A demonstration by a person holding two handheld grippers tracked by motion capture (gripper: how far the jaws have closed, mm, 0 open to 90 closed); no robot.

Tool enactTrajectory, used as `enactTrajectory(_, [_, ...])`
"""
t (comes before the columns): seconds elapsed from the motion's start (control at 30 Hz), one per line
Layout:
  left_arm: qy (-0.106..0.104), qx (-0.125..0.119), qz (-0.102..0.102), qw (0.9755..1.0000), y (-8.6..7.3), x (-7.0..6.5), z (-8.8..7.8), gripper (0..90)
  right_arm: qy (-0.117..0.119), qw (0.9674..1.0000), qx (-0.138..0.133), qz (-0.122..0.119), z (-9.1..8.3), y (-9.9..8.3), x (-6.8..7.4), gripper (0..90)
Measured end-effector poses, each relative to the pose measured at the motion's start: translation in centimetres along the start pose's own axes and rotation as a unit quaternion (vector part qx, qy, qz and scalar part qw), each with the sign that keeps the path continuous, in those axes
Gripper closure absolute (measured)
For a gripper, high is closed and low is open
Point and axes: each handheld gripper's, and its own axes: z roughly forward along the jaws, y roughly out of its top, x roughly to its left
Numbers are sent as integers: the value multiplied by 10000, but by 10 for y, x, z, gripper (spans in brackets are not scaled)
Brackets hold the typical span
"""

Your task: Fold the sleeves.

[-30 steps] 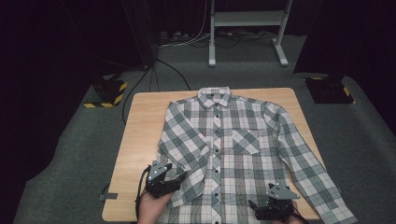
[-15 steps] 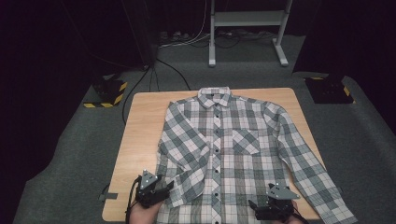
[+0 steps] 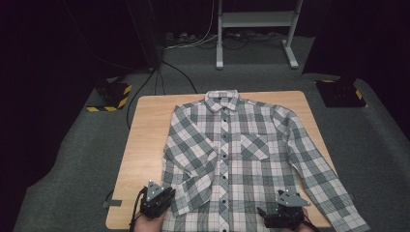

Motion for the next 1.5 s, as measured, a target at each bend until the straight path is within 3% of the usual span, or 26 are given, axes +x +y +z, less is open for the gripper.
enactTrajectory(0.37, [5,-190,4,9998,1,-1,-5,843,6,10000,3,-3,0,0,0,0])
enactTrajectory(0.73, [-101,-594,-64,9982,12,-4,-20,837,5,10000,2,9,0,0,0,0])
enactTrajectory(0.87, [-199,-684,11,9975,20,-9,-22,840,4,10000,4,1,0,0,0,0])
enactTrajectory(1.2, [-619,-1047,197,9924,49,-36,-23,839,4,10000,3,2,0,0,0,0])
enactTrajectory(1.5, [-975,-1111,465,9879,70,-64,-13,833,8,10000,1,-2,0,0,0,0])
